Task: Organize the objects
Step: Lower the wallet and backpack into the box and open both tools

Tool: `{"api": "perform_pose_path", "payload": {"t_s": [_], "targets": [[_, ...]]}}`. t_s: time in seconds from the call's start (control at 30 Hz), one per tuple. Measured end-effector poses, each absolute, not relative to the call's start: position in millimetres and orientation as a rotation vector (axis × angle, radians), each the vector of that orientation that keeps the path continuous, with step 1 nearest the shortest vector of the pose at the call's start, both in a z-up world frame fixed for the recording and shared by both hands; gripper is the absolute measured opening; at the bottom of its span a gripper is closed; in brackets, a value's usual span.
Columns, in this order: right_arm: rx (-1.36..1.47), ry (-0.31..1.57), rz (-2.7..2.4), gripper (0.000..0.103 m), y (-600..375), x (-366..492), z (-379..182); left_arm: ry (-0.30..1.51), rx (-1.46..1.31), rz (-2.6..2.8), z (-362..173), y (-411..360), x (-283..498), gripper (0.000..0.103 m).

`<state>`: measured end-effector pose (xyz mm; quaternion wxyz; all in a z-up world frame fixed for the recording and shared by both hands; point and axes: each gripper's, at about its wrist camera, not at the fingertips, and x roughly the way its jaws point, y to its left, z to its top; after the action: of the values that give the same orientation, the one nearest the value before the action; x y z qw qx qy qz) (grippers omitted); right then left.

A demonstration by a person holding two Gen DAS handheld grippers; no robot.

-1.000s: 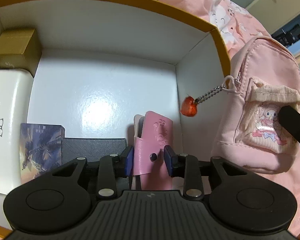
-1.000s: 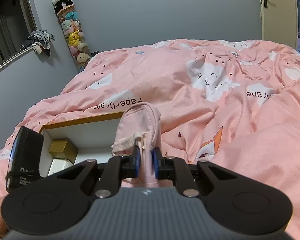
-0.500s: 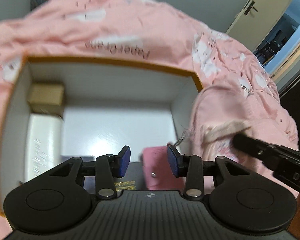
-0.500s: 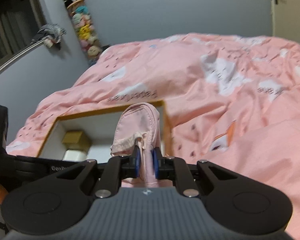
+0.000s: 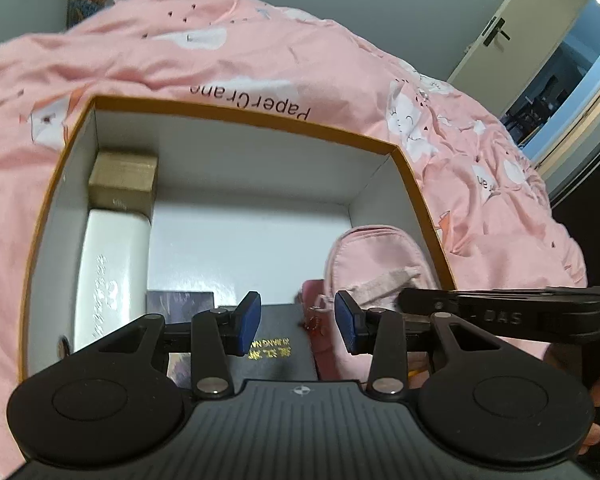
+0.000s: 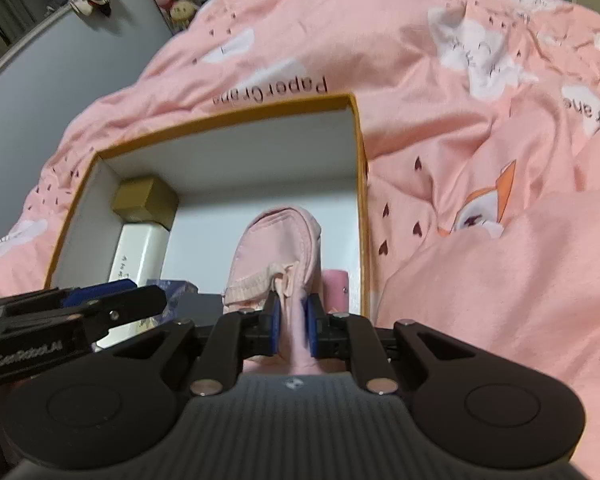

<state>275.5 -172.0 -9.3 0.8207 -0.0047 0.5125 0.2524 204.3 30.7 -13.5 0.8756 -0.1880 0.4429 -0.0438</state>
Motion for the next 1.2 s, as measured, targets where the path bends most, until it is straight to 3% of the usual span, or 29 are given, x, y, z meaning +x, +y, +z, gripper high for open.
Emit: {"api": "perform_pose_path", "payload": {"t_s": [0.23,0.6,0.97,1.07,1.2], "targets": [[-0.192,1.122,0.507,0.016,-147,274,-22,0.935,-0.367,-0.088,-17,31,202,0.046],[-0.324,1.063,0.498,0.035,-138,260,-16,0.947,-0.36,-0.102,-19,34,198,0.046],[-0.311,1.018,0.543,0.035,-137,260,2,0.93,-0.362,-0.097,-15,40,195,0.046],[-0.275,1.078,0.584,0.025,-134,270,-7,0.936,-0.36,-0.096,-17,40,196,0.046],[-0.245,1.143,0.586,0.021,-129,276,-25,0.944,-0.364,-0.095,-19,42,195,0.045]]}}
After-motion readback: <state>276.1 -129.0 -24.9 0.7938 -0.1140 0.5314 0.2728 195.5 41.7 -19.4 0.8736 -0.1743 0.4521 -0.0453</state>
